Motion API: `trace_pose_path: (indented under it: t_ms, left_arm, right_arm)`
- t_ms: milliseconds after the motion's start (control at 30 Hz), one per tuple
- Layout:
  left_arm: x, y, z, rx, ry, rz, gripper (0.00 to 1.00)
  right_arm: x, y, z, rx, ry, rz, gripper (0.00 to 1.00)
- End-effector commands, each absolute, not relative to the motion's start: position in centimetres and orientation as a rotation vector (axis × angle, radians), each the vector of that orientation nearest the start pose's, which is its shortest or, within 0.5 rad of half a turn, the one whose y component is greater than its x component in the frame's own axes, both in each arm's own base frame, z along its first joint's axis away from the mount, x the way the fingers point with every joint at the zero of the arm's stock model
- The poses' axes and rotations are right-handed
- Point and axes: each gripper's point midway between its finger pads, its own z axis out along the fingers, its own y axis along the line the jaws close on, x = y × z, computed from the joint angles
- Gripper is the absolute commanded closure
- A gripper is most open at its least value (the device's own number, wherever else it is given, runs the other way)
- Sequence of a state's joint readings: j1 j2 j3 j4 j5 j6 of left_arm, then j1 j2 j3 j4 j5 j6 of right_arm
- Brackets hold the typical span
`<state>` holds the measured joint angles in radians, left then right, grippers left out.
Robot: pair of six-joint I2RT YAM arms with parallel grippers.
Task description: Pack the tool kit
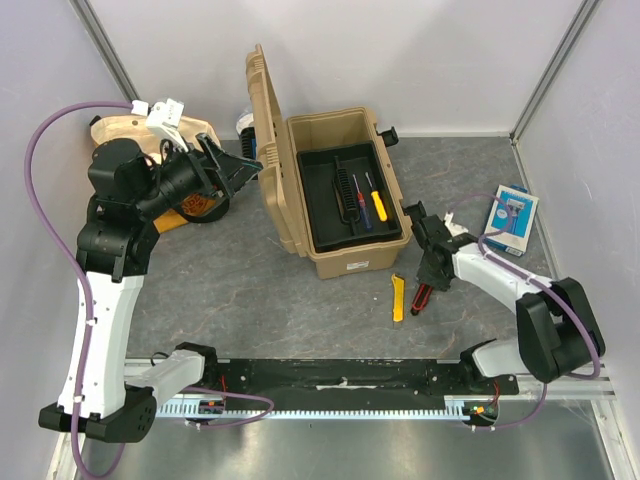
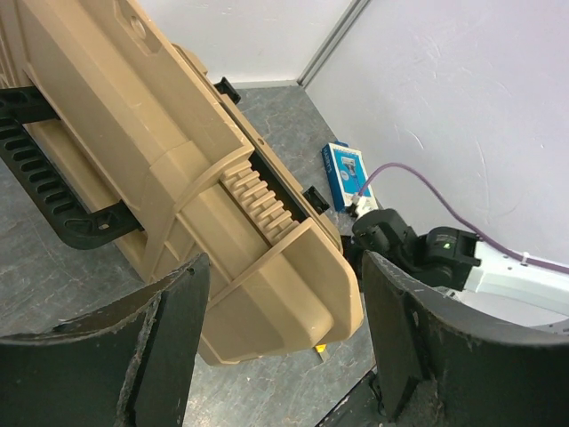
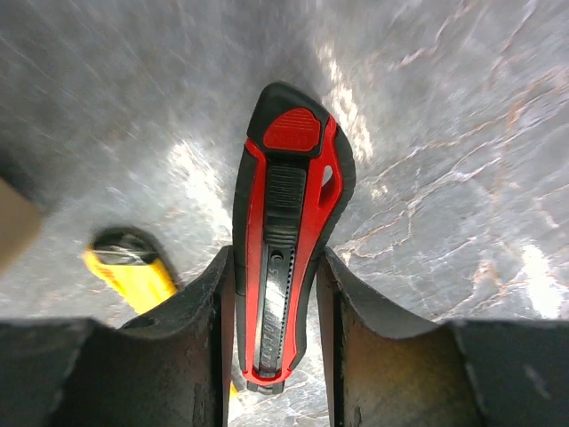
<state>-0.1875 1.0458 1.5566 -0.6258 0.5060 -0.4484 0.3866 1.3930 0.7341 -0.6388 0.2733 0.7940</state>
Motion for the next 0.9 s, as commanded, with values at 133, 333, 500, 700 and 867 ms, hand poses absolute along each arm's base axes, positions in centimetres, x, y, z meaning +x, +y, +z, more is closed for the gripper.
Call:
trace_pose_path:
  t_ms: [133,333,500,700,867]
  left_arm:
    - [25.8,-15.1,46.4,0.172,1.696,-0.89,0.25]
    - [25.6,-15.0,46.4,0.172,1.693,-0.883,0.25]
    - [25.6,-14.9,46.5,0.171,1.69,-0.883,0.25]
    - [25.5,-15.0,46.5,0.17,1.693,-0.888,0.25]
    - [25.5,-15.0,46.4,0.167,1.697,-0.887,0.25]
  right_arm:
    - [30.2,4.9,16.5,0.609,2.274,-0.183,0.8]
    - [33.9,6.5,27.2,0.483,2.088,-0.027,0.8]
    - [36.6,13.9,32.2,0.229,2.002,0.285,0.84]
    - [37.9,24.1,32.8,-0.017,1.972,0.488,0.86]
    - [38.7,29.8,30.1,-0.159,2.006,0.524,0.87]
